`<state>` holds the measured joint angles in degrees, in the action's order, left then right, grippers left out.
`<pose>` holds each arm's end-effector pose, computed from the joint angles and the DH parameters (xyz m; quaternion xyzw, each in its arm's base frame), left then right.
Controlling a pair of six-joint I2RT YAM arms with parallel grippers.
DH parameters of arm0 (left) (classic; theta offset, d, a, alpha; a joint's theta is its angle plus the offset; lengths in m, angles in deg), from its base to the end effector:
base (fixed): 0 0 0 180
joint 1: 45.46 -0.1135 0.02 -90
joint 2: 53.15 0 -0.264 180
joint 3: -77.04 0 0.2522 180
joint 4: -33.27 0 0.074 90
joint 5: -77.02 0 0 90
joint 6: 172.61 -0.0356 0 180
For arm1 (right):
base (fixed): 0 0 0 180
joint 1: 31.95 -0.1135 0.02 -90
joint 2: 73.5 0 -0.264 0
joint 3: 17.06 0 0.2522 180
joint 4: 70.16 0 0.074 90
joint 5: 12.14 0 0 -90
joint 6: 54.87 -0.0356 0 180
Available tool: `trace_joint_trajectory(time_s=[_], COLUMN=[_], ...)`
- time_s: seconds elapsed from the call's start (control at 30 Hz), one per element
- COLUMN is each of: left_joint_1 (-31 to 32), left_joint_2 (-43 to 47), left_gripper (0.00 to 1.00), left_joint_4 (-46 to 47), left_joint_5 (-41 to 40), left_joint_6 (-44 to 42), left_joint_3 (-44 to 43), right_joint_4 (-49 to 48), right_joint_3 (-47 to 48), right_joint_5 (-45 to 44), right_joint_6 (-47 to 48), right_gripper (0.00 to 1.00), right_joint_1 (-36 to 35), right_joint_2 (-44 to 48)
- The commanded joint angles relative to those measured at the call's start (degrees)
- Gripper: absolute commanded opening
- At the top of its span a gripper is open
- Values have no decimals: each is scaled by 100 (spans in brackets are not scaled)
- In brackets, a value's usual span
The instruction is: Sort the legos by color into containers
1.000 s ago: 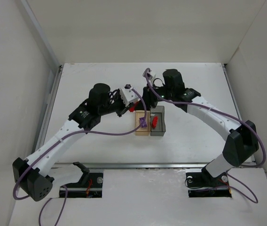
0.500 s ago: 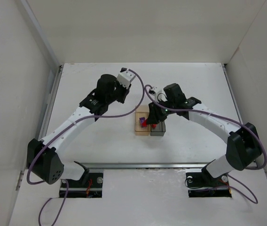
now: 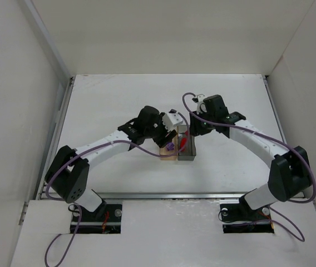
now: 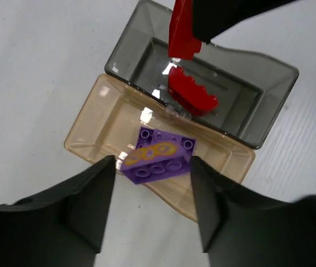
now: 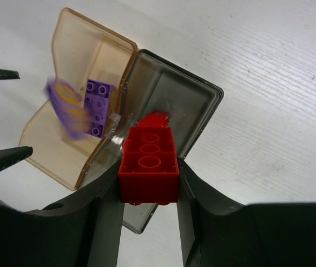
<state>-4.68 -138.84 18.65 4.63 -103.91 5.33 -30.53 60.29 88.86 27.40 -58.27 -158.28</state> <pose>0.2502 -0.2300 0.2642 0.5051 0.6877 -0.2151 0.4750 0.2841 0.1481 0.2640 -0.1842 0.9085 0.1920 0.3222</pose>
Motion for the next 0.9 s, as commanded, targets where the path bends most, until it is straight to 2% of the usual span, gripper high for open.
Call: trace_joint_trajectory(time_s=[0.0, 0.03, 0.1, 0.13, 0.2, 0.23, 0.33, 0.37, 0.4, 0.43, 0.47, 0.67, 0.73, 0.77, 0.87], left_joint_1=[-17, -17, -17, -17, -17, -17, -17, -17, -69, -70, -209, -517, -597, -675, -904], left_joint_2=[0, 0, -53, -53, -53, -53, 69, 70, 148, 219, 219, 404, 404, 404, 238], left_gripper=[56, 60, 79, 89, 99, 99, 99, 99, 99, 99, 99, 99, 99, 99, 99], left_joint_4=[455, 455, 386, 385, 316, 254, 131, 130, 130, 130, 130, -10, -168, -238, -371], left_joint_5=[296, 296, 498, 498, 577, 577, 209, 86, -219, -396, -598, -2751, -3305, -3917, -4990], left_joint_6=[-322, -322, -401, -401, -401, -279, -77, 115, 256, 406, 573, 2152, 2576, 2770, 3333], left_joint_3=[21, 21, -84, -85, -207, -208, -365, -366, -418, -418, -418, -471, -410, -410, -287], right_joint_4=[32, 32, 93, 94, 94, 146, 199, 199, 260, 330, 331, 148, -19, -125, -538], right_joint_3=[197, 197, 197, 258, 259, 337, 487, 583, 584, 671, 742, 848, 848, 848, 654], right_joint_5=[-204, -204, -151, -151, -21, 50, 156, 156, 156, 156, 156, 104, 34, -28, -501], right_joint_6=[8, 60, 61, 61, 166, 166, 280, 333, 333, 385, 386, 246, 10, -79, -465], right_gripper=[0, 0, 3, 12, 22, 32, 47, 60, 78, 79, 100, 100, 100, 100, 100], right_joint_1=[-39, -39, -39, -39, -39, -39, -91, -144, -145, -145, -145, -92, 83, 180, 698], right_joint_2=[-92, -144, -197, -258, -329, -416, -505, -636, -637, -707, -707, -427, -138, -32, 276])
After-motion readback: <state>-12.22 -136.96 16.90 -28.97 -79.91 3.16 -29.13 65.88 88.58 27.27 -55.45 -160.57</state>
